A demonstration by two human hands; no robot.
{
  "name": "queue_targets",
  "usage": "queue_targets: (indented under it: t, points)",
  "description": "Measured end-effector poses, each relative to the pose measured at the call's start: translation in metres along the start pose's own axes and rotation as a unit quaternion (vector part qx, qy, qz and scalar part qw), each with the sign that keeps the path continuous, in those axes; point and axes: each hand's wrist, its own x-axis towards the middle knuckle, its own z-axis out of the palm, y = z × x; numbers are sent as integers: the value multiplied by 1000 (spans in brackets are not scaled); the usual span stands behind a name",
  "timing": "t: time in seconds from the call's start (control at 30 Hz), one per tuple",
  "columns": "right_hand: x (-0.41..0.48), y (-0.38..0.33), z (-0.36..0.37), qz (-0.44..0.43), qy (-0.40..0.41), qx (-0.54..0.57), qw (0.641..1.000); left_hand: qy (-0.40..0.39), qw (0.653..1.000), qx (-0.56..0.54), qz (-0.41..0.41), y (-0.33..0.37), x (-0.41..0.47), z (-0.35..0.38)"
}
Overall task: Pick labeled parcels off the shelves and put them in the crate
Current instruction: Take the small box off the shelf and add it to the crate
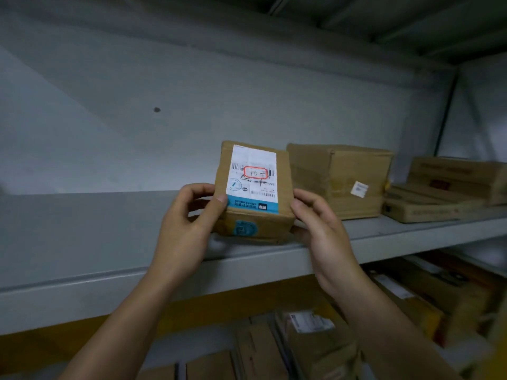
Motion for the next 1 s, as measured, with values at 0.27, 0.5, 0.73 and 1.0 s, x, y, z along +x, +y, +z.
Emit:
queue_targets:
  t: [0.27, 0.5, 0.73, 1.0]
  points:
    - [-46, -21, -64, -13, 84, -28, 996, -72, 996, -60, -9, 14, -47, 61]
    - [-100, -33, -168, 10, 166, -45, 985, -141, 985, -87, -45, 15, -107, 159]
    - [-187, -41, -325, 29, 306, -111, 945, -258, 953, -119, -108, 11, -206, 309]
    - [-303, -47, -474, 74, 435, -134, 887, -381, 891, -142, -200, 6, -337, 457]
